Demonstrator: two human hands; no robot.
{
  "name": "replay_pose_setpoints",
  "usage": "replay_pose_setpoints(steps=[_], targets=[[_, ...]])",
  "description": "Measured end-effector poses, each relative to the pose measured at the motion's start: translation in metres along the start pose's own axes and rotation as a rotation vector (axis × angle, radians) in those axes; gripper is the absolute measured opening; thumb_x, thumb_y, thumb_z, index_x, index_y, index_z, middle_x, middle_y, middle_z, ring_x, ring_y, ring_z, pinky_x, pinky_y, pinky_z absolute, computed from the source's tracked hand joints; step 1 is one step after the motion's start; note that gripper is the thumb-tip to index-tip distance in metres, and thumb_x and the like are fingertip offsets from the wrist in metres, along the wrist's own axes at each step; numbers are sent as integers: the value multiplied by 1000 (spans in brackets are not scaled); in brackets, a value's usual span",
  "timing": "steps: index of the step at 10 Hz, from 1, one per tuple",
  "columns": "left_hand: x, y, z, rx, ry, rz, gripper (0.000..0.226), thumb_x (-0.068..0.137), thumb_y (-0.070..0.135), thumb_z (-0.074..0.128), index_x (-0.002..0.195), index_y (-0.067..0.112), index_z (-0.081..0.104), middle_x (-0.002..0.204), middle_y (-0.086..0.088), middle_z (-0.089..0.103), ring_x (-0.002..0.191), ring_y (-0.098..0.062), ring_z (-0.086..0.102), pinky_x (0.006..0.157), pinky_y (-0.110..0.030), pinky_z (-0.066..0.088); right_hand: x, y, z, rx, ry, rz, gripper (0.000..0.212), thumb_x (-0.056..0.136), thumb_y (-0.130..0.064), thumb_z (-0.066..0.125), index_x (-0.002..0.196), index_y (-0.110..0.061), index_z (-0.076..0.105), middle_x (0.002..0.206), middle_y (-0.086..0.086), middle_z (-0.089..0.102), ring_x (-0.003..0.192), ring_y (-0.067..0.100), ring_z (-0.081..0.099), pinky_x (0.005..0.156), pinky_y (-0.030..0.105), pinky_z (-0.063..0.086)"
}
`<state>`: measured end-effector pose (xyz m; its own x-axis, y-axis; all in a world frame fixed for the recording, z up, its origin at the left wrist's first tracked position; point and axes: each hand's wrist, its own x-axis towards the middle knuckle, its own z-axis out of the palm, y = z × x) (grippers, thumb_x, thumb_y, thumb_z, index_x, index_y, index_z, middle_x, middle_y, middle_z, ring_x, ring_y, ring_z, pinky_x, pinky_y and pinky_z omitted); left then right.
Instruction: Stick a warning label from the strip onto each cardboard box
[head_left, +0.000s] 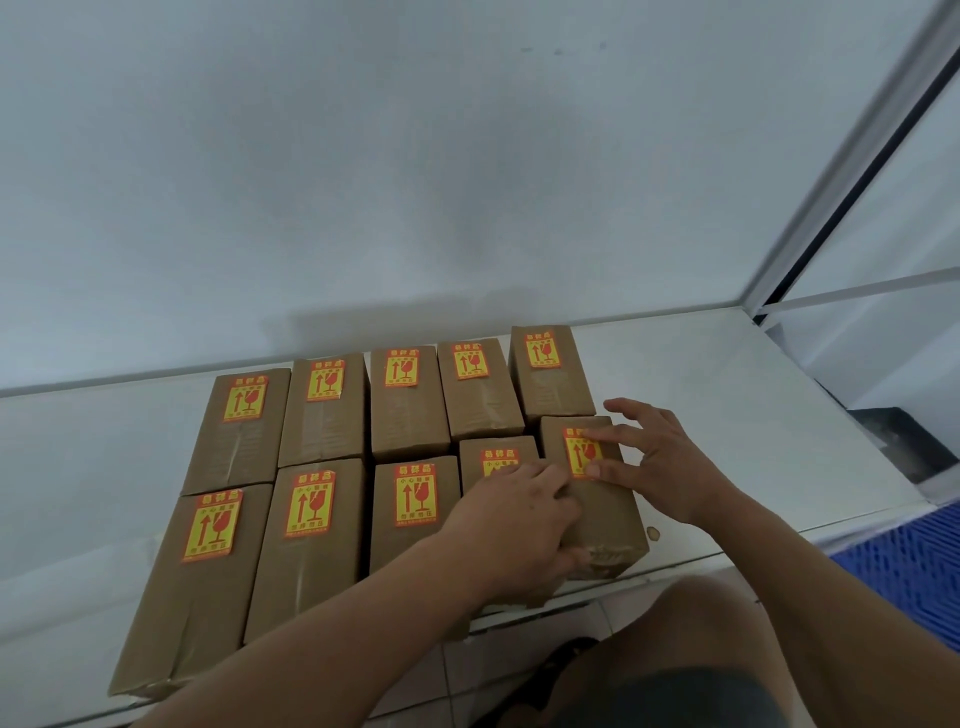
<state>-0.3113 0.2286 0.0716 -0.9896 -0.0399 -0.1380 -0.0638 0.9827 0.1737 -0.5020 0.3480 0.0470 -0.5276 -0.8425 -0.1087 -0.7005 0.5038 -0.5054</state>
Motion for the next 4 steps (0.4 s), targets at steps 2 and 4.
replay_pose_setpoints(steps=[2,4], targets=[[-2,0,-2,-14,8,3,52,94,58,39,133,24,45,138,-3,38,127,-22,36,101,-41,37,0,-7,-6,-48,4,-18,46,82,-48,66,127,-40,58,149,-13,32,136,12,22,108,39,35],[-2,-4,-7,85,-12,50,56,95,60,34,135,22,45,142,-6,40,132,-25,35,106,-44,34,-4,-21,-12,-117,75,-69,36,91,-47,55,125,-35,60,144,-12,41,134,11,28,106,35,35]])
